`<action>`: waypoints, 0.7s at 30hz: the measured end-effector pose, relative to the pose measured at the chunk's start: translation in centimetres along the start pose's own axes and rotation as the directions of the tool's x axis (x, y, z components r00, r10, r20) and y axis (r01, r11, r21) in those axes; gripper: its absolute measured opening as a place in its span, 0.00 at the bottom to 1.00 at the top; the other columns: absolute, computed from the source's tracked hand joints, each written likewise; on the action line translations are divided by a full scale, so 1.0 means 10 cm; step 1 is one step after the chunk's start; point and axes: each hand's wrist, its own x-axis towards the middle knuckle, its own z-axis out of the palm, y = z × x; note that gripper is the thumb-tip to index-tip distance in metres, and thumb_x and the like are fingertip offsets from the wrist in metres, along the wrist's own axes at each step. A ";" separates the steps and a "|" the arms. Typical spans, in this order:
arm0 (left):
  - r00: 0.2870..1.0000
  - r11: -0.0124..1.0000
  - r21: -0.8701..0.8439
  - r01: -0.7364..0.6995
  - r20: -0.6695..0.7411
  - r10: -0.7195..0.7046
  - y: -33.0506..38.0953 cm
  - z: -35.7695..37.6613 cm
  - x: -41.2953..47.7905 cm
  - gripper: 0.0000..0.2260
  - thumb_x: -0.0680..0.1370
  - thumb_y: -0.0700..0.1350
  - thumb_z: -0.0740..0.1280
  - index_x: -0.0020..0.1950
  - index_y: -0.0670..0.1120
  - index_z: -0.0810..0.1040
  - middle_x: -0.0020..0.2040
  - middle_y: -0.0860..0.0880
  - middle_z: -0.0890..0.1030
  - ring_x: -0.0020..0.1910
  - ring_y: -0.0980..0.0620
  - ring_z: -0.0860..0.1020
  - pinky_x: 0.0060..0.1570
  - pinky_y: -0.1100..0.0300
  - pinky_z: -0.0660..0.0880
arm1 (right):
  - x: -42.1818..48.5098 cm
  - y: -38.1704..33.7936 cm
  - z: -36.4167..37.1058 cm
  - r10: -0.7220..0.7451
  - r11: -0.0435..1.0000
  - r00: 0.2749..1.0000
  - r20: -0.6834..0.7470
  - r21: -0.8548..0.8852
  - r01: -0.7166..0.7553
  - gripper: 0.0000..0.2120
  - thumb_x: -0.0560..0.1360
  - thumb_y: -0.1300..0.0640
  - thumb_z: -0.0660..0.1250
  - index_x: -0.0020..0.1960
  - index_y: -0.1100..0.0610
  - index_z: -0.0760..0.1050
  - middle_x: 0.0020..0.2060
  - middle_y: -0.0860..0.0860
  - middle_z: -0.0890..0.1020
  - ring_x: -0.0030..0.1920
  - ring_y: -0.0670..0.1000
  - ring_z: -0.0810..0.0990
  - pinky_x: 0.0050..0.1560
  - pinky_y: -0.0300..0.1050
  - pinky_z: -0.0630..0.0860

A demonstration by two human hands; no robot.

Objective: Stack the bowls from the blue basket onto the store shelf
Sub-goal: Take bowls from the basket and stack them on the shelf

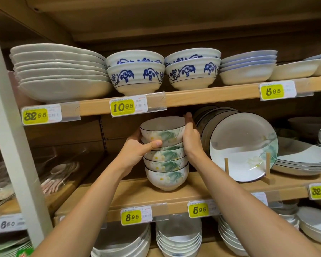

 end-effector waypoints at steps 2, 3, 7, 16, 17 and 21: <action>1.000 1.000 -0.023 0.018 -0.006 -0.018 -0.04 0.01 0.00 0.32 0.67 0.51 0.79 0.68 0.48 0.73 0.60 0.50 0.82 0.59 0.52 0.80 0.60 0.50 0.76 | 0.00 0.02 0.00 0.055 0.998 0.998 0.022 -0.024 -0.055 0.41 0.72 0.27 0.46 0.50 0.59 0.82 0.44 0.55 0.85 0.49 0.53 0.82 0.63 0.55 0.73; 1.000 0.999 -0.034 0.022 -0.010 -0.022 -0.06 0.02 0.01 0.33 0.66 0.52 0.79 0.68 0.49 0.73 0.59 0.50 0.83 0.59 0.52 0.81 0.59 0.52 0.77 | 0.00 0.02 0.00 0.076 0.997 0.997 0.020 -0.036 -0.075 0.41 0.71 0.26 0.45 0.53 0.57 0.81 0.47 0.55 0.85 0.52 0.53 0.82 0.64 0.55 0.73; 0.999 0.996 -0.083 0.045 -0.022 -0.047 -0.16 0.05 0.00 0.27 0.68 0.55 0.75 0.65 0.51 0.74 0.57 0.53 0.83 0.58 0.53 0.81 0.54 0.60 0.79 | 0.01 -0.01 0.02 0.118 0.987 0.993 -0.031 -0.104 -0.121 0.44 0.68 0.23 0.43 0.63 0.53 0.77 0.55 0.54 0.82 0.57 0.55 0.79 0.66 0.56 0.70; 0.992 0.998 -0.034 0.053 -0.112 -0.056 -0.25 0.13 0.02 0.32 0.64 0.68 0.71 0.64 0.55 0.72 0.53 0.57 0.85 0.53 0.58 0.82 0.51 0.61 0.79 | 0.04 0.01 0.04 0.161 0.982 0.985 -0.058 -0.087 -0.166 0.43 0.68 0.24 0.43 0.62 0.52 0.77 0.53 0.53 0.83 0.55 0.54 0.80 0.65 0.56 0.71; 0.992 0.998 -0.024 0.050 -0.119 -0.052 -0.25 0.15 0.02 0.31 0.64 0.69 0.70 0.62 0.57 0.72 0.51 0.59 0.85 0.52 0.59 0.83 0.47 0.65 0.79 | 0.04 0.01 0.04 0.163 0.983 0.985 -0.058 -0.079 -0.167 0.42 0.68 0.24 0.43 0.62 0.51 0.77 0.53 0.53 0.83 0.55 0.54 0.80 0.65 0.56 0.71; 0.991 0.999 -0.014 0.044 -0.128 -0.045 -0.27 0.20 -0.01 0.28 0.65 0.72 0.67 0.58 0.58 0.72 0.48 0.60 0.85 0.49 0.59 0.83 0.45 0.65 0.80 | 0.04 0.01 0.05 0.159 0.985 0.985 -0.072 -0.056 -0.163 0.38 0.73 0.26 0.44 0.58 0.52 0.79 0.49 0.51 0.84 0.51 0.52 0.81 0.63 0.54 0.73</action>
